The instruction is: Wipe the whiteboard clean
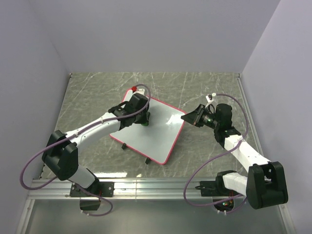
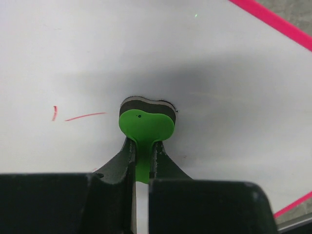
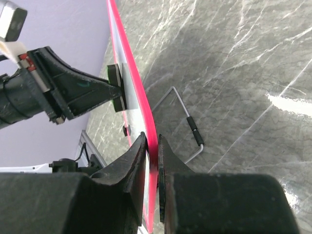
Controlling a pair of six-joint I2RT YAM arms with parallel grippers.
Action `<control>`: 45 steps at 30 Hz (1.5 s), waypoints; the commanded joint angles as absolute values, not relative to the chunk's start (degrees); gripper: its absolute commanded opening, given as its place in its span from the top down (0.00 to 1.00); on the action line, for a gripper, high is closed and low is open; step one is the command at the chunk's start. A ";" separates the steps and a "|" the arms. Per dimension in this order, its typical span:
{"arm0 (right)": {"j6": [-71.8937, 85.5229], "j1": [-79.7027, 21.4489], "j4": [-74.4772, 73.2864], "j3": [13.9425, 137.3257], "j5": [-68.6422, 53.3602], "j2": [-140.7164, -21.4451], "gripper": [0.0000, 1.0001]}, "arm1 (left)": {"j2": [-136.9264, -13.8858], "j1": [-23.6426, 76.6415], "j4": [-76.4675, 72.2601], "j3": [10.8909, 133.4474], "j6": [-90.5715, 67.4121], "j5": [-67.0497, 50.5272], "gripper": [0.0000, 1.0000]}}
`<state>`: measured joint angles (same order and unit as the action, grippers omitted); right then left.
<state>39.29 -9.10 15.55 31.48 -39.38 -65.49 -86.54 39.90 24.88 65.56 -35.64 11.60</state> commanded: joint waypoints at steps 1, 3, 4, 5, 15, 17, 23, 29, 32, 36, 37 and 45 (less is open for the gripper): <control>35.33 -9.32 11.52 30.76 -37.53 -66.27 1.00 | -88.68 41.40 21.27 66.53 -39.20 8.79 1.00; 34.98 -9.23 11.34 30.94 -37.53 -66.27 1.00 | -88.59 41.40 22.14 66.53 -38.76 9.66 1.00; 34.89 -9.23 11.08 31.11 -37.53 -66.27 1.00 | -88.25 41.14 22.67 66.53 -38.41 11.50 1.00; 34.72 -9.23 11.07 31.20 -37.62 -66.44 1.00 | -87.98 40.35 22.94 66.36 -38.06 12.12 1.00; 34.10 -9.23 10.55 31.99 -38.06 -67.32 1.00 | -82.00 22.77 22.06 55.47 -34.29 9.49 1.00; 34.28 -9.23 10.98 32.25 -38.32 -67.76 1.00 | -83.58 21.19 22.41 55.02 -33.58 9.14 1.00; 34.80 -9.23 11.95 32.61 -38.67 -69.26 1.00 | -84.64 22.84 20.83 54.49 -34.28 6.77 1.00; 35.24 -9.23 13.09 32.61 -38.94 -70.66 1.00 | -89.02 36.17 21.88 61.15 -37.09 9.05 1.00; 35.33 -9.23 13.45 32.96 -39.20 -71.19 1.00 | -93.24 42.35 21.27 64.85 -39.28 8.27 1.00; 35.24 -9.14 13.01 32.96 -39.11 -71.02 1.00 | -96.67 45.61 20.39 67.85 -40.78 6.42 1.00; 35.07 -9.14 12.92 33.05 -39.20 -71.02 1.00 | -96.77 45.88 20.83 68.29 -40.43 6.50 1.00; 34.28 -9.14 11.69 33.22 -39.11 -70.31 1.00 | -90.72 38.86 23.29 66.89 -37.97 8.62 1.00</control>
